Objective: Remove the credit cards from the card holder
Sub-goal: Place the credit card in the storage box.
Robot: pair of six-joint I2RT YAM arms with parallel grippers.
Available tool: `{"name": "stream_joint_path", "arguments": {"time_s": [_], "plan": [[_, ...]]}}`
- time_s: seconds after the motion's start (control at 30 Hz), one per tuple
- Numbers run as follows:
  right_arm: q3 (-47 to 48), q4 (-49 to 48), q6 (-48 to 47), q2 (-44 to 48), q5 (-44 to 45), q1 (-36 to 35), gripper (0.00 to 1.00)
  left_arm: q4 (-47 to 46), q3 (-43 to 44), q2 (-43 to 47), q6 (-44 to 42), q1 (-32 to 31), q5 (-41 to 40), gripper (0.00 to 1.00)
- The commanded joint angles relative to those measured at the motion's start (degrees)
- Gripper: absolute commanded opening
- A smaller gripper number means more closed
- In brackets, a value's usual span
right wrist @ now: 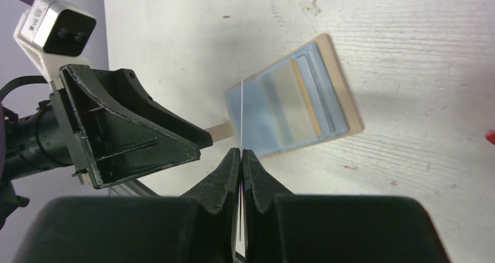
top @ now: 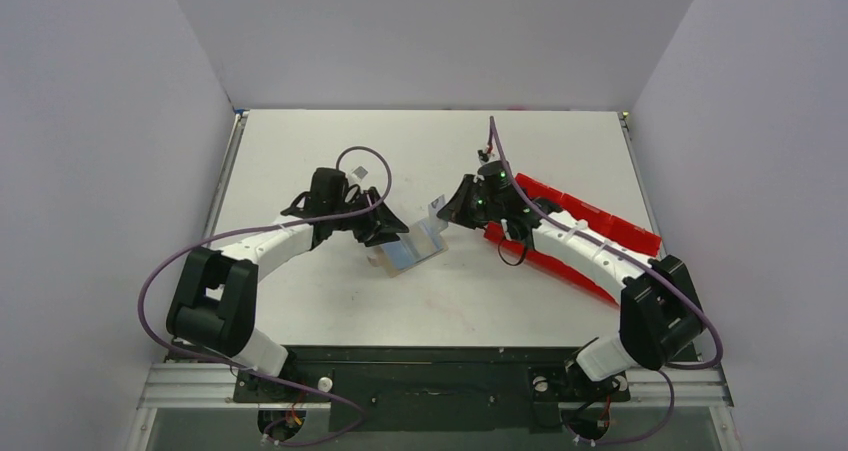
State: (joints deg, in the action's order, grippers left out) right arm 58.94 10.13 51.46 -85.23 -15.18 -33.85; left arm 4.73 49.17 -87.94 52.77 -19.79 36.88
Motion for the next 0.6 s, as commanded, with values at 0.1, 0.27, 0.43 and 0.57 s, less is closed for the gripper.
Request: {"name": "stream_joint_path", "arguments": {"time_s": [0.1,0.27,0.43,0.57], "plan": [[2.88,9.05,-2.93,6.39,12.24,0.43,0.00,3.00,3.89,-0.68,-2.51,-0.44,-1.51,0.41],[1.70,17.35,-3.16,12.00,21.15,3.61,0.00,3.03,4.53,-1.54,-2.97,-0.68,-0.94,0.41],[-2.02,23.50,-0.78,20.20,31.22,7.18,0.00,3.21,4.80,-1.90,-3.20,-0.77,-0.80,0.42],[-3.75,31.88,0.63,24.49,36.42,12.80,0.00,3.66,4.69,-2.25,-3.64,-0.85,-0.55,0.42]]}}
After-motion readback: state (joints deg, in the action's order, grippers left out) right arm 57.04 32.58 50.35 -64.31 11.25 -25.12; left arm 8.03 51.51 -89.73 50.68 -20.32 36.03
